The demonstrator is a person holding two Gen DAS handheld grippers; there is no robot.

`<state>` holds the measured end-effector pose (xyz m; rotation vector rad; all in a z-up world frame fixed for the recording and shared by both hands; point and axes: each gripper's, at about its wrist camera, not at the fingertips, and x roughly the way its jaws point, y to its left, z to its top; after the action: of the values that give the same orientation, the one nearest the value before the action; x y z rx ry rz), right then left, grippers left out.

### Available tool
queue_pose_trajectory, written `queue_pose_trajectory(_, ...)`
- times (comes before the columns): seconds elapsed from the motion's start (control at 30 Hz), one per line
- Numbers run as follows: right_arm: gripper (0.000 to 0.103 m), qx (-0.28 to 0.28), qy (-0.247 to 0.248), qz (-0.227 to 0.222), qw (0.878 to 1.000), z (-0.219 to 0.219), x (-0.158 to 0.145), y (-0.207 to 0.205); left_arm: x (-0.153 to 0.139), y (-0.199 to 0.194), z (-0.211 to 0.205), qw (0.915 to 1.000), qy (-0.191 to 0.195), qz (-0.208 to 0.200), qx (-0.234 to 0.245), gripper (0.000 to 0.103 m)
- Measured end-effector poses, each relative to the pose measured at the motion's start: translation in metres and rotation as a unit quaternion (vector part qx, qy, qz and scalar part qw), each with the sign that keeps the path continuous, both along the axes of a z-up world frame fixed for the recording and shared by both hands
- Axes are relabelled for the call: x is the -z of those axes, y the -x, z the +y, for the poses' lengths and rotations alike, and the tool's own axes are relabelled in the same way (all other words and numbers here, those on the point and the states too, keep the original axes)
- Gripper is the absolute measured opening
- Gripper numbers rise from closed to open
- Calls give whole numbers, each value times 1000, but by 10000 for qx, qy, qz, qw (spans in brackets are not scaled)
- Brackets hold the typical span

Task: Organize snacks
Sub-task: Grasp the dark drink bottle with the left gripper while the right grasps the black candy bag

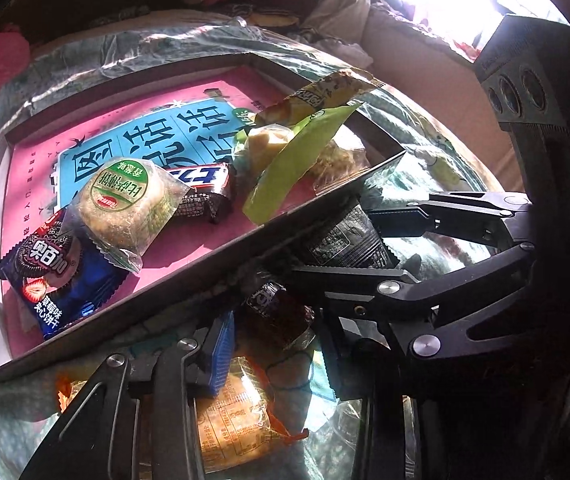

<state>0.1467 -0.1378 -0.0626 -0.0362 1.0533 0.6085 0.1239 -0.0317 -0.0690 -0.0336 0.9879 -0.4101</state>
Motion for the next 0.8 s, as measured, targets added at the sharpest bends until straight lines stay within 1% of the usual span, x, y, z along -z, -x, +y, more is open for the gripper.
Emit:
queue_pose_trajectory(0.03, 65, 3, 0, 25, 10000, 1, 0, -1, 0, 0, 1, 10000, 8, 6, -13, 39)
queue_pose_trajectory(0.07, 57, 23, 60, 28, 10000, 1, 1, -2, 0, 1, 1, 10000, 19, -5, -17, 39)
queue_pose_trajectory(0.1, 52, 49, 268, -27, 9996, 3, 3, -2, -1, 1, 1, 10000, 21, -13, -10, 39)
queue_pose_trajectory(0.2, 47, 3, 277, -202, 9994, 3, 1, 2, -2, 4, -1, 10000, -65, -67, -2, 39)
queue_pose_trajectory(0.23, 42, -18, 278, -276, 9992, 2, 0, 5, -2, 4, -1, 10000, -68, -73, -7, 39)
queue_pose_trajectory(0.37, 39, 22, 389, -577, 9976, -4, -6, 13, -3, 5, 1, 10000, -17, -76, -42, 39)
queue_pose_trajectory(0.47, 39, 128, 430, -653, 9969, -17, -8, 15, -5, 4, 6, 9998, 147, -36, -104, 39)
queue_pose_trajectory(0.53, 39, 286, 318, -626, 9971, -29, -9, 15, -6, 4, 9, 9996, 231, -27, -146, 39)
queue_pose_trajectory(0.67, 37, 627, 9, -568, 9964, -51, -13, 13, -11, 5, 11, 9994, 274, -106, -180, 39)
queue_pose_trajectory(0.8, 33, 825, -142, -754, 9936, -62, -23, 15, -18, 9, 14, 9993, 253, -209, -181, 39)
